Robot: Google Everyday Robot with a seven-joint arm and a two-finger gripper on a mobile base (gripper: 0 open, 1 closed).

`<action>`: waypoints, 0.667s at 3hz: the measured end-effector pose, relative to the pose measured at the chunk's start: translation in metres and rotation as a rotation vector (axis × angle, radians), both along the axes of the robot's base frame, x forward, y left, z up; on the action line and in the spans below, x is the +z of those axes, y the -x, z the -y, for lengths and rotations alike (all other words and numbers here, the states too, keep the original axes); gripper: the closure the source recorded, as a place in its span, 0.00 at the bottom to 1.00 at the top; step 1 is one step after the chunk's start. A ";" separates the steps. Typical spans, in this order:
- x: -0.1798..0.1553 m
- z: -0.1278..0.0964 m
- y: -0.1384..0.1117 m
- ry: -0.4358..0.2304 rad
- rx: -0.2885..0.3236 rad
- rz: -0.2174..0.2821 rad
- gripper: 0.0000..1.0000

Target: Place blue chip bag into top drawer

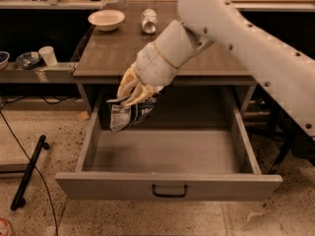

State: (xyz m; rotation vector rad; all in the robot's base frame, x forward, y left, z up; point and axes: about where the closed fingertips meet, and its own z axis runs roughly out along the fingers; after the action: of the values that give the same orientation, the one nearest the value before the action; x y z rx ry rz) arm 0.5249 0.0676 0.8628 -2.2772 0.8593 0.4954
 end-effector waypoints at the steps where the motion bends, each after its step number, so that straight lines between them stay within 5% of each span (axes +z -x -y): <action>1: -0.034 -0.014 -0.005 0.133 0.018 0.009 1.00; 2: -0.058 -0.022 -0.007 0.234 0.030 0.007 1.00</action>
Offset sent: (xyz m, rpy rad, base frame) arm 0.0105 0.0279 -0.0801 -0.3523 -0.0080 0.0372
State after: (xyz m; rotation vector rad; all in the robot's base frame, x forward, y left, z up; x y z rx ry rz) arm 0.5320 0.0899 0.8048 -2.5060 0.9225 0.4180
